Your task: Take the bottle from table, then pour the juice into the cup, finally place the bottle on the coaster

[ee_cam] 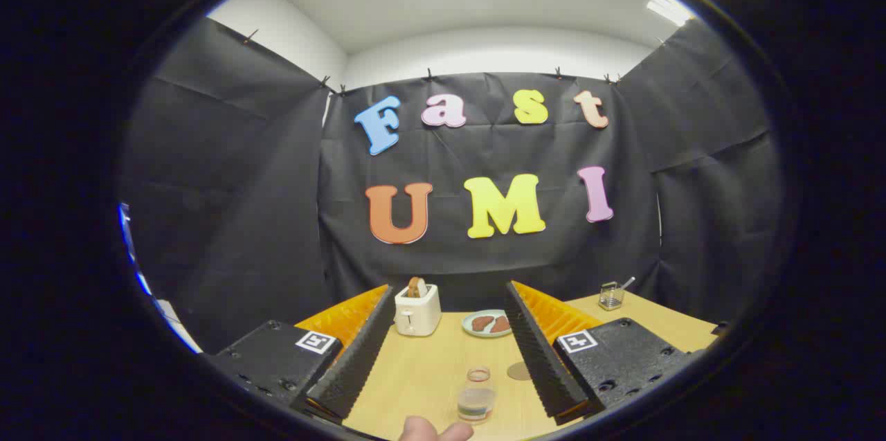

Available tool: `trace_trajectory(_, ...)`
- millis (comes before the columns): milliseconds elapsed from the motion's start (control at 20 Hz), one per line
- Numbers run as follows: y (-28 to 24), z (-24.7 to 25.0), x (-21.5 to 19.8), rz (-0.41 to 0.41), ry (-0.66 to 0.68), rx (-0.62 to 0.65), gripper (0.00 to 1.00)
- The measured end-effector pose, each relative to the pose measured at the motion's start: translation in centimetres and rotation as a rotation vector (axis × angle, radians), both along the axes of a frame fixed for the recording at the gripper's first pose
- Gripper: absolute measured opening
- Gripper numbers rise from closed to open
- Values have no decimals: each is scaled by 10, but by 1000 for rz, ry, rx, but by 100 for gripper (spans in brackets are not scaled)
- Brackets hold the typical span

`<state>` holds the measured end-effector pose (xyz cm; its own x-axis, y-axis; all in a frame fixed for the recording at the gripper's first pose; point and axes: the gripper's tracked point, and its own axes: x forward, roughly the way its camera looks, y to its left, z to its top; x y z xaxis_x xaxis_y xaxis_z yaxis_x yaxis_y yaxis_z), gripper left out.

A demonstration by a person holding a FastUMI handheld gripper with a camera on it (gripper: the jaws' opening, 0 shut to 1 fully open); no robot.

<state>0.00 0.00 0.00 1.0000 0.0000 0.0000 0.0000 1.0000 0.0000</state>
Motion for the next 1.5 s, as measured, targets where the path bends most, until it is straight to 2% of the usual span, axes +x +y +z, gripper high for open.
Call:
trace_trajectory(500,-4,-6,8,-25,30,11,100)
trace_trajectory(750,3,1,3,-5,-3,8,100)
trace_trajectory(1150,10,-5,2,27,28,8,100)
trace_trajectory(1500,3,-9,3,14,56,13,100)
